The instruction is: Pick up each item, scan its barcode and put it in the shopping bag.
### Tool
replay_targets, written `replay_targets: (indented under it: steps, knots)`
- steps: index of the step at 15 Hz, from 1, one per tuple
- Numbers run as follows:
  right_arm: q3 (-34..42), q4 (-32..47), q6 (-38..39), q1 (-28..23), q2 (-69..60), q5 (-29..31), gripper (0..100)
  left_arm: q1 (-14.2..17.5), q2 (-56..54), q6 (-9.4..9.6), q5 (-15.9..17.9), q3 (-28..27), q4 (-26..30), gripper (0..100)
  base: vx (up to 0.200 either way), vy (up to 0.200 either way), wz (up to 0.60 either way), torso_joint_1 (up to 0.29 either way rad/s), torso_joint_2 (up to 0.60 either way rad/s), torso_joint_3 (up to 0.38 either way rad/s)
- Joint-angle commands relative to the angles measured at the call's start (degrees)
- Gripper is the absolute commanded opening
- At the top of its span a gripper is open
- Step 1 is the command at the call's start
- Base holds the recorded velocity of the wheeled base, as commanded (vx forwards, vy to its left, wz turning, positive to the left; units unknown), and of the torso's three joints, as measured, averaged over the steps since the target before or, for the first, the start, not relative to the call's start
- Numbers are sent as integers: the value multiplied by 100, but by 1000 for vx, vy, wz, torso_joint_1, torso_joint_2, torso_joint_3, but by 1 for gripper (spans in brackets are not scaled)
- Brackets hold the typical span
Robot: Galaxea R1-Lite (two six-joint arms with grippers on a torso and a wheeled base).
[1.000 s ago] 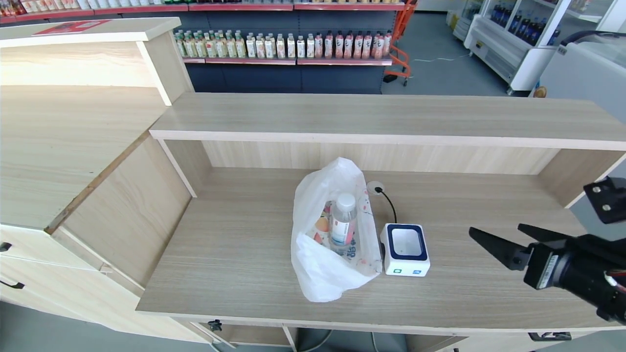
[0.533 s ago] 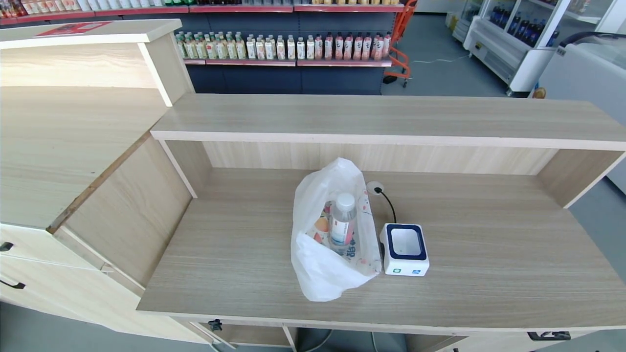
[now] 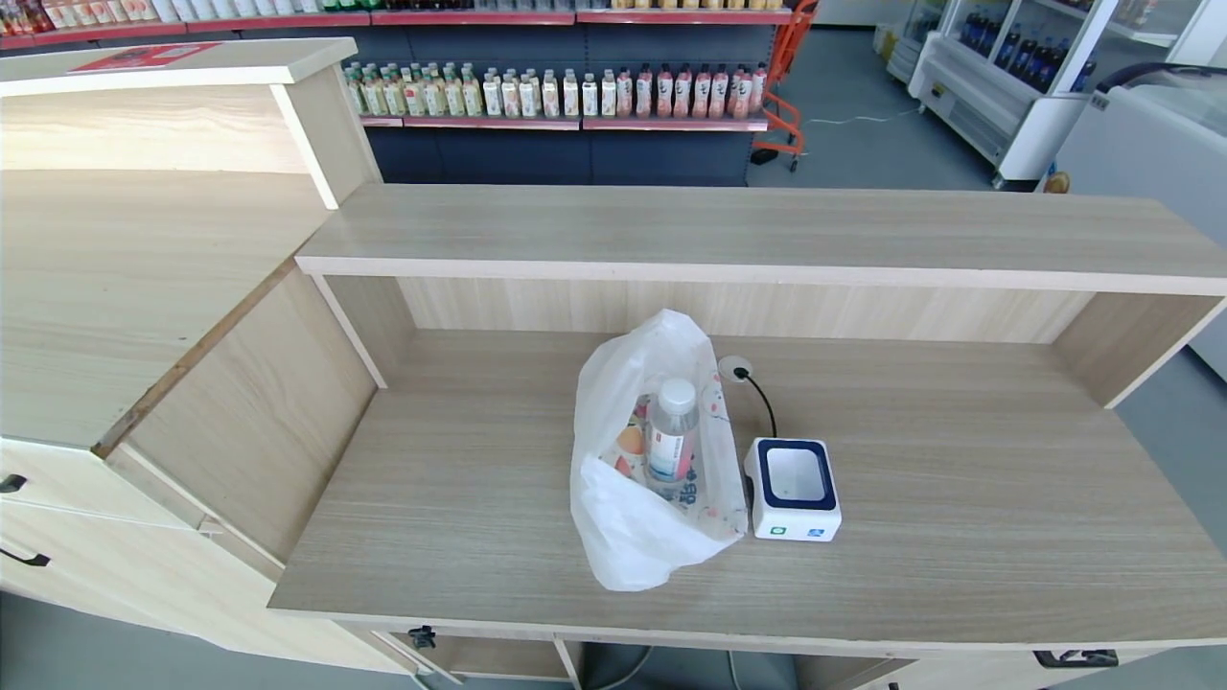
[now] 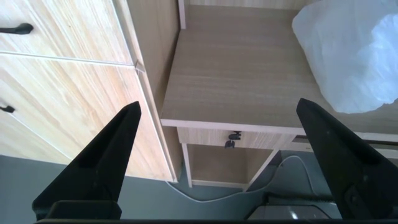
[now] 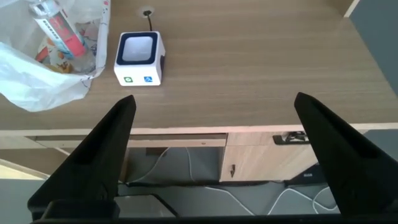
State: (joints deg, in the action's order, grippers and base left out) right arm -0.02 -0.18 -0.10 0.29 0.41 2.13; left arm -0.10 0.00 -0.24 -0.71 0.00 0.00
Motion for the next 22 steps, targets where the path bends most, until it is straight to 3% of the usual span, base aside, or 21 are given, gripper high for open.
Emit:
replay_targets:
  steps: [1, 7, 14, 19, 22]
  knots:
    - [2, 9, -25, -3, -41, -2, 100, 1, 9, -2, -8, 0, 0, 100, 0, 0, 0, 0, 0, 0]
    - [2, 9, 1, -3, -41, -2, 100, 1, 9, 16, 9, 0, 0, 100, 0, 0, 0, 0, 0, 0]
    - [2, 9, -17, -3, -41, -2, 100, 1, 9, 7, 0, 0, 0, 100, 0, -200, 0, 4, 5, 3]
    - [2, 9, -17, -3, -41, -2, 100, 1, 0, 7, 0, 0, 0, 100, 0, 0, 0, 0, 0, 0]
    - [2, 9, -17, -3, -41, -2, 100, 1, 0, 24, 9, 0, 0, 100, 200, 0, 0, 1, 1, 1]
